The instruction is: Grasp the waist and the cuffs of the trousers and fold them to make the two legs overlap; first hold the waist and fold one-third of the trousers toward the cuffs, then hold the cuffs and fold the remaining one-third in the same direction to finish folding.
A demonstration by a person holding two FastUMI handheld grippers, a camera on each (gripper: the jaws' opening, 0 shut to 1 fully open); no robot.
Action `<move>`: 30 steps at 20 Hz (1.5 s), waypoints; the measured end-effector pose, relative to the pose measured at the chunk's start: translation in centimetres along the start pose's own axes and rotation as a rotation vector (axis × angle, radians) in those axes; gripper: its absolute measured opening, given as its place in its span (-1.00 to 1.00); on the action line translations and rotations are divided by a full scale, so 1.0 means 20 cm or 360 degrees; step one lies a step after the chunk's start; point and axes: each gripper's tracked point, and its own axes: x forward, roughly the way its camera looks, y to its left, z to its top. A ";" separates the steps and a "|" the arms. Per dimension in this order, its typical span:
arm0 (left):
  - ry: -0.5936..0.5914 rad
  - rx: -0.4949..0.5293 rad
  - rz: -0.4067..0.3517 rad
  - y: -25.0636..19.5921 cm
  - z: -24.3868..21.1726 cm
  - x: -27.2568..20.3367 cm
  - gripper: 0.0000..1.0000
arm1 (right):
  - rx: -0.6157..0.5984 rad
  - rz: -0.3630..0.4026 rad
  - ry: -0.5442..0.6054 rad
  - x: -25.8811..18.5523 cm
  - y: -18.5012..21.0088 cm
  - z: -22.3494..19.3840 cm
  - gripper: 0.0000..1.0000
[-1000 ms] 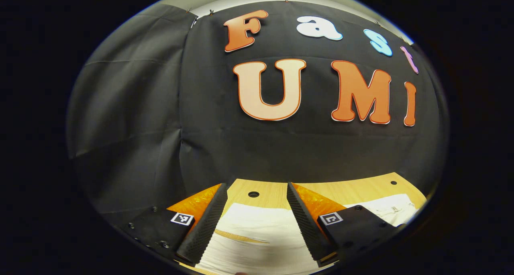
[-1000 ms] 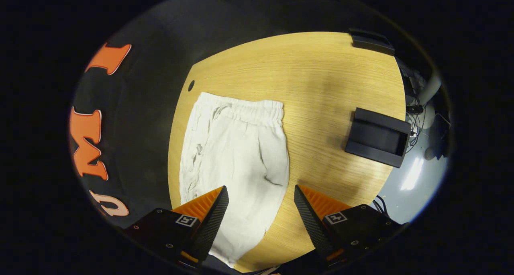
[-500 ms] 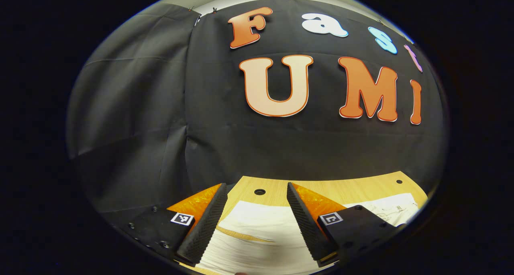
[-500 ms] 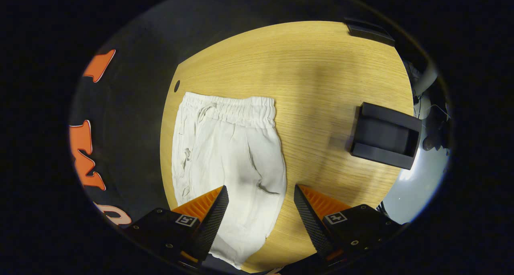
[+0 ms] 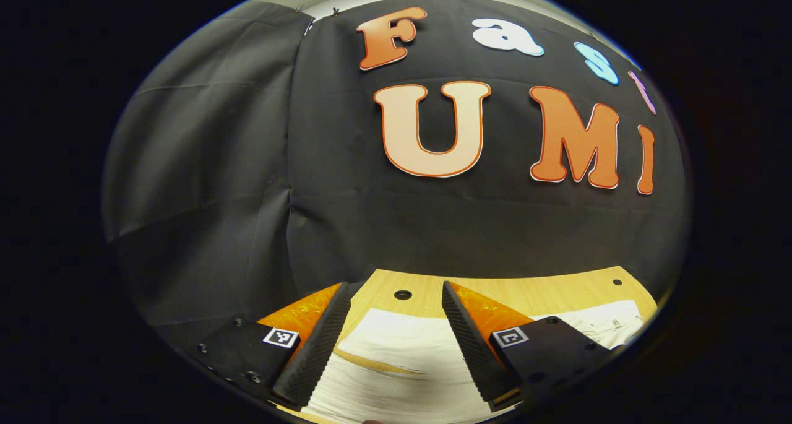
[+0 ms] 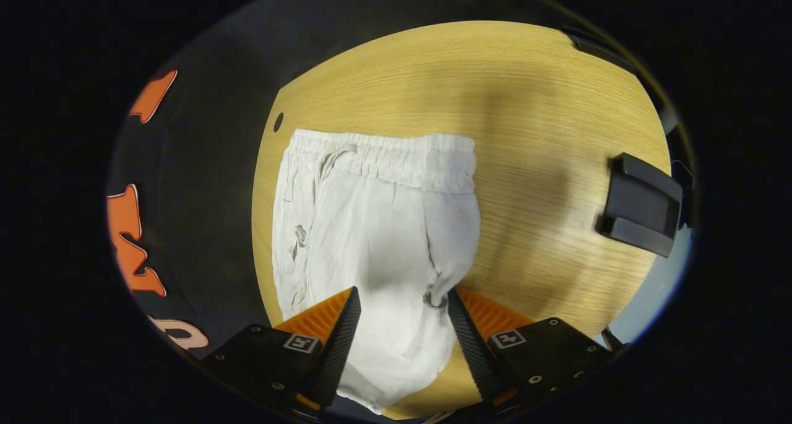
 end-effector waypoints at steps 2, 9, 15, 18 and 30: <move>0.0016 -0.0039 0.0000 0.01 -0.01 -0.01 0.97 | -0.0018 -0.0009 0.0013 0.04 0.00 0.00 0.33; 0.0177 -0.0287 0.0038 0.15 -0.19 -0.06 0.97 | 0.0015 -0.0007 0.0040 0.07 -0.05 -0.01 -0.94; 0.0526 -0.0786 0.0007 0.24 -0.59 -0.18 0.99 | 0.0000 0.0016 0.0070 0.06 -0.06 -0.01 -0.96; 0.0738 -0.1063 0.0042 0.22 -0.84 -0.23 0.99 | -0.0018 0.0012 0.0077 0.06 -0.06 -0.01 -0.96; 0.1264 -0.1679 0.0461 0.45 -1.60 -0.65 1.00 | 0.0006 0.0033 0.0101 0.06 -0.06 -0.01 -0.96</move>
